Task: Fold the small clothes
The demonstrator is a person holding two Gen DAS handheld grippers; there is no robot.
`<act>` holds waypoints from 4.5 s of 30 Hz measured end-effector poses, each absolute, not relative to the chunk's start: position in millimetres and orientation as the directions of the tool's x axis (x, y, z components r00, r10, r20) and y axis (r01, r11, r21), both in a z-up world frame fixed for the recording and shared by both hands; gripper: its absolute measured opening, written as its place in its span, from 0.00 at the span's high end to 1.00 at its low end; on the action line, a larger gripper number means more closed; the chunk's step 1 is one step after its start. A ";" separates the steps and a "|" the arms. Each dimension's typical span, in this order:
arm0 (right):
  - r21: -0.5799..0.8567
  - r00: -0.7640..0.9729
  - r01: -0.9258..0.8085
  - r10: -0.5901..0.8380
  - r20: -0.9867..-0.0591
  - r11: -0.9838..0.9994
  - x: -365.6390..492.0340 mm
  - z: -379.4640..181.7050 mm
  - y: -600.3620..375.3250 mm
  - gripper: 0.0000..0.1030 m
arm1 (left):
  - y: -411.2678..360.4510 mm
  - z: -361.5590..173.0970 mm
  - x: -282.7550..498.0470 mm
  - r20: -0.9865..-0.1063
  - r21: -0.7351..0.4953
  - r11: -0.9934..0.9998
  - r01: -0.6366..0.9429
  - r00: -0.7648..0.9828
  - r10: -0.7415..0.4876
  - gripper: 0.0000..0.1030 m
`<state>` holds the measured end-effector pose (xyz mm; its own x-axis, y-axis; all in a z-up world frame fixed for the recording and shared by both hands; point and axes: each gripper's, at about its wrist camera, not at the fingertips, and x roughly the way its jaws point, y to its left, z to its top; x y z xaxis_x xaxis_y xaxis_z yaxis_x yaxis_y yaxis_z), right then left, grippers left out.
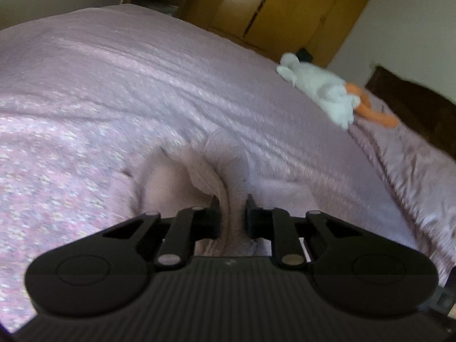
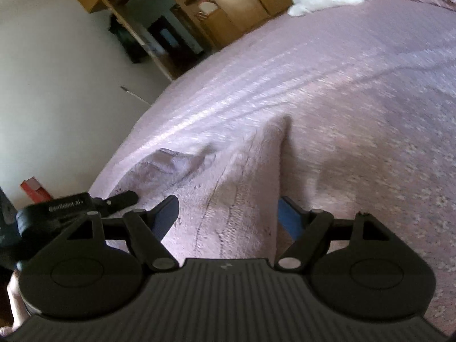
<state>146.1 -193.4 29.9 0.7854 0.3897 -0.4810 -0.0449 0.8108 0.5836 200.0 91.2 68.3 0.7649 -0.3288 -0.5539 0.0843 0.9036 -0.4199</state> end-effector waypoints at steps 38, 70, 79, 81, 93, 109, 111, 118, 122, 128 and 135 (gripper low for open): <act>0.501 0.696 -0.144 0.447 -0.562 0.854 122.6 21.2 -167.6 0.13 | 147.9 68.9 142.7 -0.686 -0.255 0.964 -0.077 0.716 -0.124 0.32; 0.665 0.634 -0.049 0.538 -0.556 0.745 188.7 -14.6 -150.3 0.42 | 151.3 9.4 178.0 -0.650 -0.557 0.830 -0.033 0.639 -0.411 0.60; 0.709 0.646 -0.049 0.564 -0.515 0.704 161.4 36.9 -173.9 0.49 | 139.7 40.1 164.9 -0.600 -0.647 0.763 0.013 0.608 -0.520 0.68; 0.696 0.650 -0.055 0.555 -0.519 0.716 146.5 51.5 -185.6 0.49 | 130.5 46.2 156.7 -0.601 -0.664 0.747 0.020 0.579 -0.551 0.69; 0.620 0.665 0.018 0.454 -0.593 0.784 33.7 72.5 -260.5 0.48 | 41.9 55.0 67.2 -0.664 -0.558 0.813 0.164 0.499 -0.557 0.69; 0.550 0.715 0.073 0.341 -0.610 0.832 -25.6 10.3 -276.0 0.25 | 28.5 50.5 0.2 -0.723 -0.276 0.943 0.188 0.606 -0.332 0.57; 0.493 0.740 0.034 0.309 -0.597 0.869 -39.6 20.7 -271.7 0.20 | 27.2 54.5 -13.4 -0.723 -0.243 0.954 0.175 0.623 -0.298 0.44; 0.356 0.776 -0.061 0.269 -0.571 0.932 -99.4 31.3 -254.9 0.09 | 15.2 52.6 -51.6 -0.725 -0.111 0.990 0.092 0.674 -0.144 0.21; 0.301 0.773 -0.054 0.231 -0.590 0.952 -119.2 15.5 -245.5 0.09 | 6.9 42.3 -68.6 -0.731 -0.101 0.990 0.098 0.668 -0.140 0.18; 0.211 0.759 -0.008 0.143 -0.635 0.977 -131.2 -19.4 -235.4 0.08 | -17.5 20.2 -82.4 -0.733 -0.037 0.991 0.129 0.670 -0.114 0.18; 0.190 0.716 0.027 0.114 -0.689 0.981 -121.5 -48.4 -236.7 0.01 | -30.9 -5.3 -78.9 -0.766 0.009 0.994 0.111 0.639 -0.064 0.17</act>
